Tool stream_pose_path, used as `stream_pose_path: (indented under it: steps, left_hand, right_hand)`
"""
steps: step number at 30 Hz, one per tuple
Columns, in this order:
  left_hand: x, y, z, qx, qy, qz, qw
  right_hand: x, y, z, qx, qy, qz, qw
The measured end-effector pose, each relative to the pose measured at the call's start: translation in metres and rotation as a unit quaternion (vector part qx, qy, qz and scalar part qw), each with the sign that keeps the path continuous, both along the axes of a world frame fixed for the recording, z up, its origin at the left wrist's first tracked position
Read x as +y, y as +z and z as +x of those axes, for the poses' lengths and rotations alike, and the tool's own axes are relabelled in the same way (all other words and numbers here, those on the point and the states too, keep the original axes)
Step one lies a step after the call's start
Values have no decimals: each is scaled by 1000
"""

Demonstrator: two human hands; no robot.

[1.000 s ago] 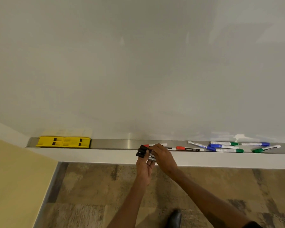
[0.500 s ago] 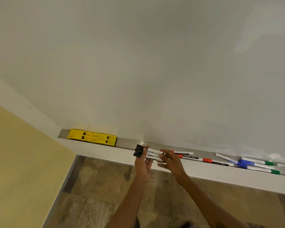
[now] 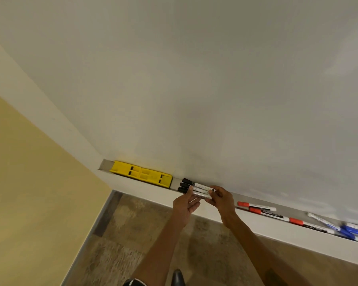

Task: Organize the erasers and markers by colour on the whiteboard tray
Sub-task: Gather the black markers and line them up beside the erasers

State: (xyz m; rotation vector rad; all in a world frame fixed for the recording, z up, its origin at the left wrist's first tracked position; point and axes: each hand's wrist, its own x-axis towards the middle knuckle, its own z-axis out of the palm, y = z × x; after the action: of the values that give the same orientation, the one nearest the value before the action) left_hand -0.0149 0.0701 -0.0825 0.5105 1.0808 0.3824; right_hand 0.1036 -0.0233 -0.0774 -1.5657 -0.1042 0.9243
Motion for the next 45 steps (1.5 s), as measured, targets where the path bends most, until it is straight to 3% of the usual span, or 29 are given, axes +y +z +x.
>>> stream_pose_path:
  steps: [5, 14, 20, 24, 29, 32, 37, 41, 45]
  left_hand:
    - [13, -8, -30, 33, -17, -8, 999]
    - [5, -15, -47, -5, -34, 27, 999]
    - [-8, -15, -50, -14, -47, 17, 999]
    - [-13, -15, -53, -14, -52, 19, 998]
    - [-19, -17, -57, -6, -47, 28, 999]
    - [-25, -18, -53, -9, -44, 41, 998]
    - [-53, -16, -33, 2, -54, 31, 998]
    - [-87, -15, -13, 6, -72, 2, 997]
    - [-126, -19, 8, 16, -109, -14, 994]
  right_hand:
    - [31, -4, -15, -45, -4, -36, 998]
    - [56, -11, -36, -55, -7, -125, 991]
    - [48, -17, -43, -234, 48, -230, 944]
    - [50, -9, -47, -273, 83, -240, 928]
    - [49, -11, -44, -249, 120, -213, 937]
    - [31, -7, -34, -268, 134, -176, 938]
    - [-40, 0, -5, -376, 106, -148, 909]
    - [-117, -2, 38, -459, 107, -225, 853]
    - [-177, -3, 79, -457, 154, -312, 819]
